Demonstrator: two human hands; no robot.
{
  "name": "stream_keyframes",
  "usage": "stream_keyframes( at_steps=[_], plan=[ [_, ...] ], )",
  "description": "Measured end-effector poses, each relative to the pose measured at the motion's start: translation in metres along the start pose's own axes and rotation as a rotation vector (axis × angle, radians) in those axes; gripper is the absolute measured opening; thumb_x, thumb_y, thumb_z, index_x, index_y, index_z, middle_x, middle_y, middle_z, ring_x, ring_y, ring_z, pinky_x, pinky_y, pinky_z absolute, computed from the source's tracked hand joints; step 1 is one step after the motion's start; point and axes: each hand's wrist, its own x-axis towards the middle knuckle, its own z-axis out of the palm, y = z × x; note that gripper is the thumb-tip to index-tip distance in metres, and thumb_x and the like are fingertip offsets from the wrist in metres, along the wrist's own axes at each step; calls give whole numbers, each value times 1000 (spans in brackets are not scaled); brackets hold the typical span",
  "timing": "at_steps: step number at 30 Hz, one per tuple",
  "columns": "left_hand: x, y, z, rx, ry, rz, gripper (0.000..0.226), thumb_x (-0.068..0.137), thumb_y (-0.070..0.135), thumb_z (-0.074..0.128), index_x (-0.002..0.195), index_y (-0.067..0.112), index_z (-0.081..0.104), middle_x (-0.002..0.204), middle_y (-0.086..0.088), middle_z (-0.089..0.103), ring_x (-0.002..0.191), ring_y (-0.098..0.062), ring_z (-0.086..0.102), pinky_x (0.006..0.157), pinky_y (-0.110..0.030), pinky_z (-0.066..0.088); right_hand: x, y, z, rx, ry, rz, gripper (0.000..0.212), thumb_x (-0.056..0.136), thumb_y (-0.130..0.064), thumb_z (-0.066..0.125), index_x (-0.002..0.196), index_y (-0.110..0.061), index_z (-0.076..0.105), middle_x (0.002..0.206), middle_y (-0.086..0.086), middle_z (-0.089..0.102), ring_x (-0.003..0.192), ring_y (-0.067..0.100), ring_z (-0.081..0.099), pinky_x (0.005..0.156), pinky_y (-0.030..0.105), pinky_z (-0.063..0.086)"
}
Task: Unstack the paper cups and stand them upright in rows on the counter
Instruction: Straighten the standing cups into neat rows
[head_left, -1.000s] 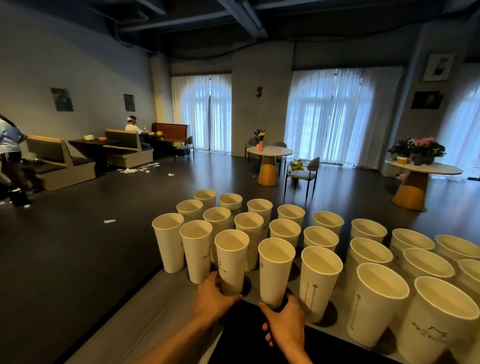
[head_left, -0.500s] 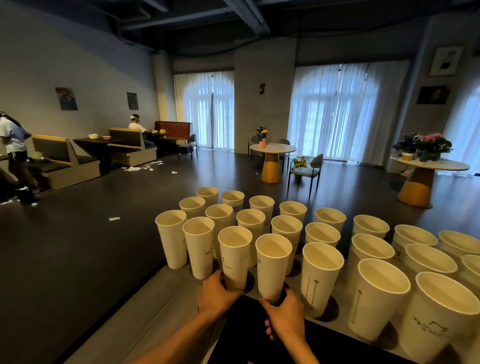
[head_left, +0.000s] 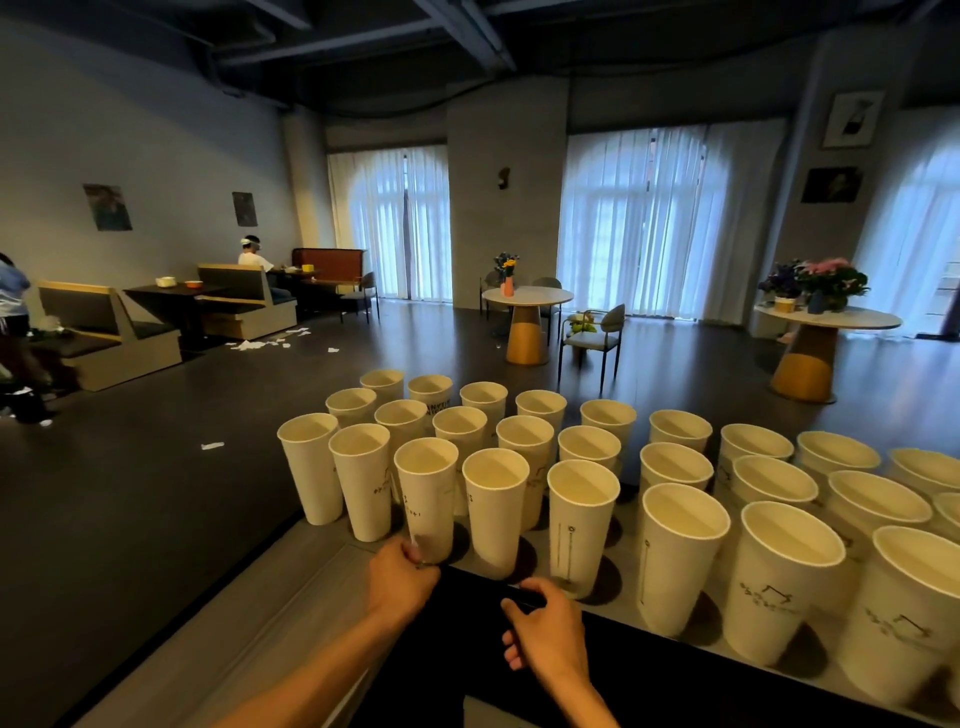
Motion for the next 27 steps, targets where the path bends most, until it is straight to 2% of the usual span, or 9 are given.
stream_keyframes(
  at_steps=[5, 8, 11, 15, 18, 20, 22, 24, 27],
  plan=[
    [-50, 17, 35, -29, -24, 128, 18, 76, 14, 78, 82, 16, 62, 66, 1, 60, 56, -6, 52, 54, -22, 45, -14, 17, -26, -19, 78, -46, 6, 90, -24, 69, 95, -22, 67, 60, 4, 72, 56, 19, 71, 57, 33, 62],
    [-75, 28, 66, 29, -73, 165, 27, 72, 29, 83, 88, 26, 62, 67, 4, 65, 58, -5, 61, 57, -22, 51, -23, 30, -46, -51, 144, -72, 5, 89, -26, 70, 90, -23, 66, 56, 0, 70, 50, 15, 69, 55, 31, 61],
    [-93, 43, 100, 59, -140, 188, 48, 71, 38, 86, 109, 27, 59, 71, 4, 69, 67, -3, 67, 68, -22, 57, -29, 46, -75, -44, 205, -48, 10, 87, -28, 73, 87, -22, 66, 55, -1, 70, 48, 13, 68, 54, 31, 61],
    [-96, 55, 129, 47, -146, 177, 86, 65, 46, 88, 135, 17, 47, 81, 3, 70, 79, -5, 68, 79, -23, 55, -31, 62, -112, -13, 276, -1, 19, 83, -32, 77, 82, -17, 66, 54, 1, 69, 46, 14, 67, 54, 33, 61],
    [-91, 63, 138, 51, -146, 173, 94, 63, 49, 88, 138, 16, 44, 113, -1, 69, 105, -16, 66, 92, -34, 56, -31, 68, -134, -53, 343, 53, 30, 79, -39, 79, 94, -20, 62, 53, -1, 69, 43, 11, 66, 56, 31, 61],
    [-88, 69, 140, 62, -151, 174, 96, 61, 51, 89, 138, 16, 44, 130, -4, 63, 120, -22, 61, 99, -40, 54, -29, 70, -145, -91, 397, 75, 45, 77, -43, 80, 109, -22, 57, 66, 0, 73, 42, 7, 65, 52, 25, 59],
    [-86, 73, 140, 70, -145, 175, 100, 58, 53, 89, 139, 17, 43, 137, -4, 59, 127, -24, 57, 102, -43, 52, -27, 69, -150, -100, 408, 89, 67, 74, -46, 81, 128, -21, 49, 98, 5, 72, 44, 8, 66, 40, 16, 50],
    [-81, 76, 140, 72, -145, 184, 102, 56, 54, 89, 139, 18, 43, 138, -4, 59, 128, -25, 56, 102, -45, 52, -23, 67, -152, -117, 378, 87, 90, 72, -49, 81, 144, -20, 37, 119, 9, 65, 50, 9, 68, 35, 11, 43],
    [-74, 78, 139, 57, -166, 184, 101, 55, 54, 90, 139, 21, 44, 137, -3, 60, 127, -25, 57, 103, -47, 51, -12, 63, -150, -91, 347, 103, 108, 68, -48, 85, 152, -19, 23, 119, 10, 63, 52, 12, 69, 39, 19, 50]
  ],
)
